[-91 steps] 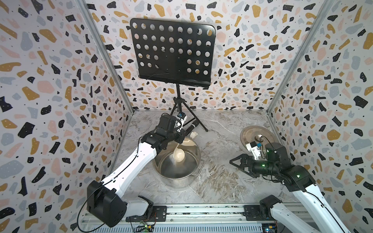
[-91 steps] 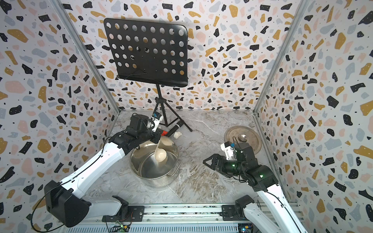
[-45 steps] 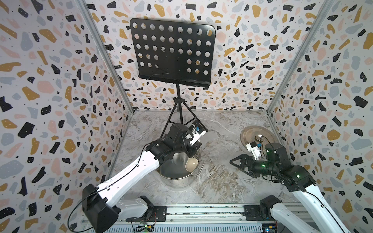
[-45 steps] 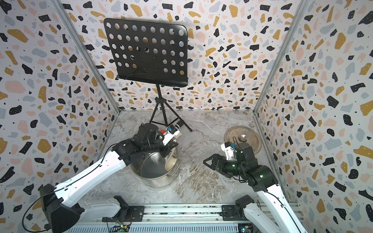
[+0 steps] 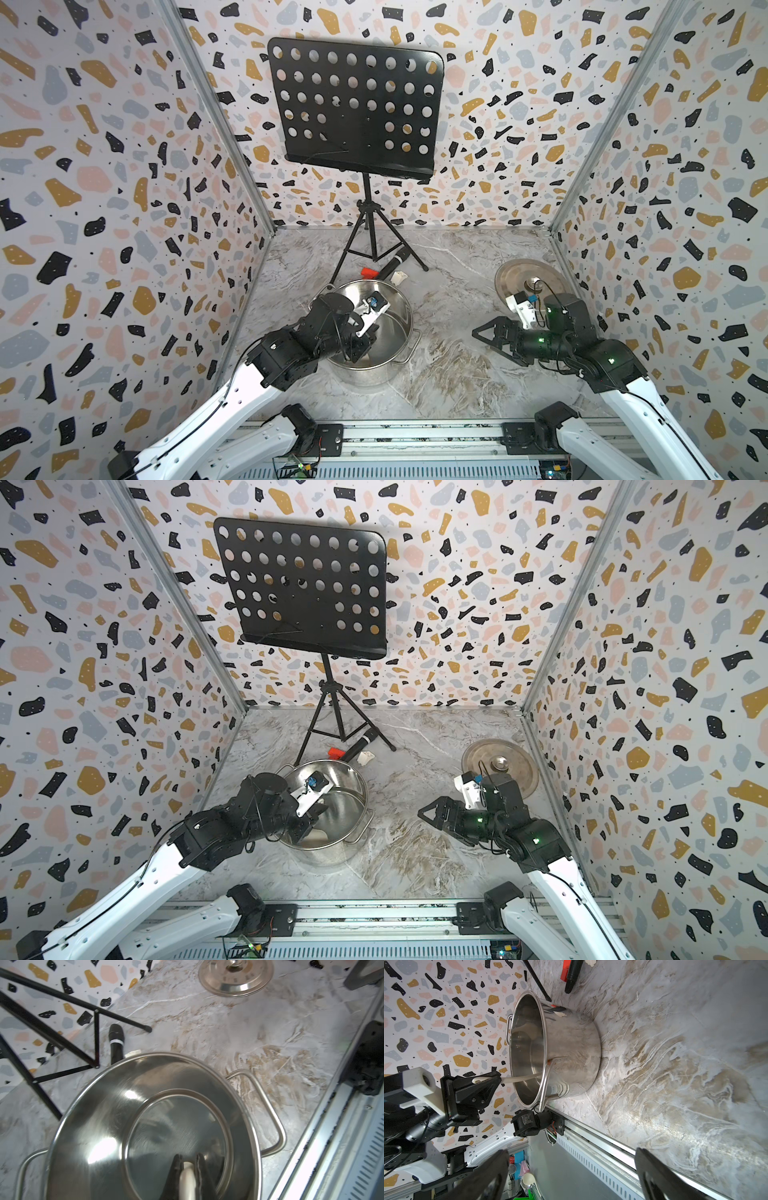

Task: Stir the soup with a spoon
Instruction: Stir the soup in the pan with a stick, then place the spoon at the center of the board.

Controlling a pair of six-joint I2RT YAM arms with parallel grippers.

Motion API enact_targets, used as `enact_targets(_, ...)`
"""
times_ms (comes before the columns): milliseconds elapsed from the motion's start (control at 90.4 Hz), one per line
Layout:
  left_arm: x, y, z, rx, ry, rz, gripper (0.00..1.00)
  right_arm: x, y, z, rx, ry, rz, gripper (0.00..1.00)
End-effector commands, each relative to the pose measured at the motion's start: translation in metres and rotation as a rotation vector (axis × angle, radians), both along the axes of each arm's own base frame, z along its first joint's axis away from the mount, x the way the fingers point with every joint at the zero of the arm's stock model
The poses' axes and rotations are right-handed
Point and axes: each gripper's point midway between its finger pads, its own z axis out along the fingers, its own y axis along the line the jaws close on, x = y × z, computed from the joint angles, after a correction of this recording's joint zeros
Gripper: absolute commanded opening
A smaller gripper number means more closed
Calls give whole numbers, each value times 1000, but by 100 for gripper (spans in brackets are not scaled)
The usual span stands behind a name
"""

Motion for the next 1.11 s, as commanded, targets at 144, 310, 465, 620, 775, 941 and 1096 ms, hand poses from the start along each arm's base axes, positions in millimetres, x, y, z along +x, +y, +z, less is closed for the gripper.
enact_targets(144, 17, 13, 54, 123, -320, -68, 0, -2, 5, 24, 36, -19, 29, 99)
enact_targets(310, 5, -8, 108, 128, -612, -305, 0, -3, 16, 47, 90, -2, 77, 97)
enact_targets(465, -23, -24, 136, 153, -805, -554, 0, -4, 27, 83, 178, -22, 136, 95)
enact_targets(620, -45, -34, 165, 123, -1052, -673, 0, 8, 43, 120, 344, -38, 140, 89)
enact_targets(775, -61, -42, 173, 139, -1268, -770, 0, 32, 54, 155, 506, -83, 102, 84)
enact_targets(941, -63, -51, 165, 217, -1425, -815, 0, 46, 75, 170, 523, -109, 120, 79)
enact_targets(1096, -65, -58, 161, 217, -1449, -853, 0, 49, 106, 173, 499, -120, 174, 74)
